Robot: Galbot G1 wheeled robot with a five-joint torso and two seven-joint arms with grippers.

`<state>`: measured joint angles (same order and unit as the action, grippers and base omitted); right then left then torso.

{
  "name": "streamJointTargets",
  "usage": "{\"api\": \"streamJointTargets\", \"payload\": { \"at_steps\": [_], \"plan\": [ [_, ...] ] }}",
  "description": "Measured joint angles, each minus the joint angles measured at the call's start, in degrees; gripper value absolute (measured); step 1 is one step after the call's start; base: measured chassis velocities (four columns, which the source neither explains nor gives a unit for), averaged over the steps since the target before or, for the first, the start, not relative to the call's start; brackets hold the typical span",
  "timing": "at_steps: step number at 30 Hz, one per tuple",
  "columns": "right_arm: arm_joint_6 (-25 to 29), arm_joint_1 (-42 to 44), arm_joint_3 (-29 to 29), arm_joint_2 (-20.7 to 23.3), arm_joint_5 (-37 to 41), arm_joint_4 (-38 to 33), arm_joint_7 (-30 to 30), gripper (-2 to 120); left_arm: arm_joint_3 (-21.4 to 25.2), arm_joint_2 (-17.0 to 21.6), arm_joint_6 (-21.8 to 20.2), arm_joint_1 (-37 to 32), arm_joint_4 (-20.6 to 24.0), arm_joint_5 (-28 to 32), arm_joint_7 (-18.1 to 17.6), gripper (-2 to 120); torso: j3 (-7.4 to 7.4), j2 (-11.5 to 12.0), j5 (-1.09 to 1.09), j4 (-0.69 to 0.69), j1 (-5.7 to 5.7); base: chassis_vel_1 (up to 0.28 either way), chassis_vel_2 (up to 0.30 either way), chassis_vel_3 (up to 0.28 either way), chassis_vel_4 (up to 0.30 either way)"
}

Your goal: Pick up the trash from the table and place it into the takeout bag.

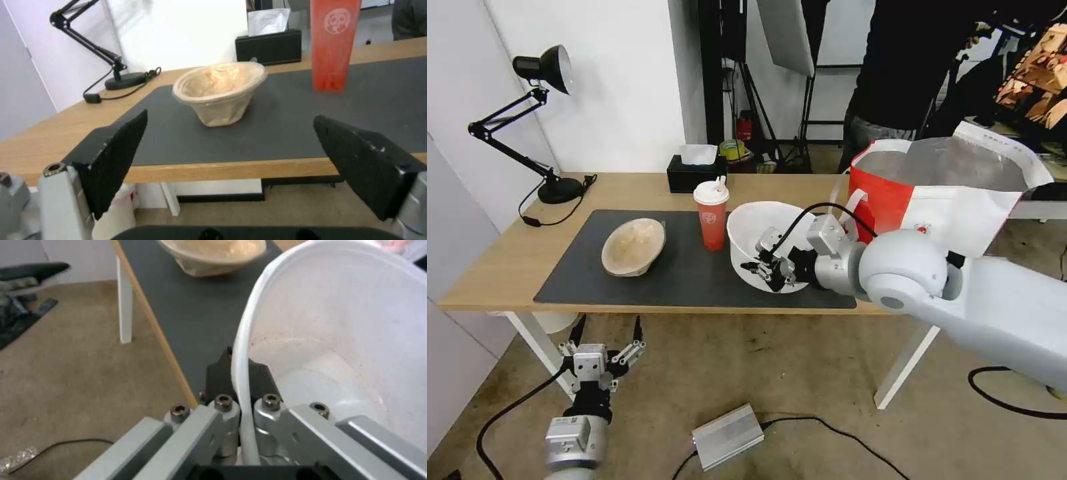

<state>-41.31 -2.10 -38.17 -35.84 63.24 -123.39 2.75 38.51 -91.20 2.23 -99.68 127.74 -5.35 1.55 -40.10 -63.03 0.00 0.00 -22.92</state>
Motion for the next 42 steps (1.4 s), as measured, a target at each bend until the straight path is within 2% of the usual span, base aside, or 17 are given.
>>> {"api": "streamJointTargets", "payload": {
  "at_steps": [18,33,42],
  "plan": [
    [0.0,-10.5,-2.1,3.0,2.2,-2.3,-2.7,0,0.0,0.0,0.2,-0.7,0.6,0.0,0.0,100,0.0,0.0,0.0,0.0,0.0,0.0,0.0,0.0,0.0],
    [0.0,-17.8,-0.5,4.7,2.9,4.2,-6.3,0,0.5,0.3,0.3,-1.0,1.4,1.4,0.0,100,0.0,0.0,0.0,0.01,0.0,0.0,0.0,0.0,0.0],
    [0.0,-18.7,1.4,5.8,1.2,9.5,-8.8,0,0.4,0.3,0.3,-1.1,1.8,1.5,0.0,100,0.0,0.0,0.01,0.01,0.0,0.0,0.0,0.0,0.0]
  ]
}}
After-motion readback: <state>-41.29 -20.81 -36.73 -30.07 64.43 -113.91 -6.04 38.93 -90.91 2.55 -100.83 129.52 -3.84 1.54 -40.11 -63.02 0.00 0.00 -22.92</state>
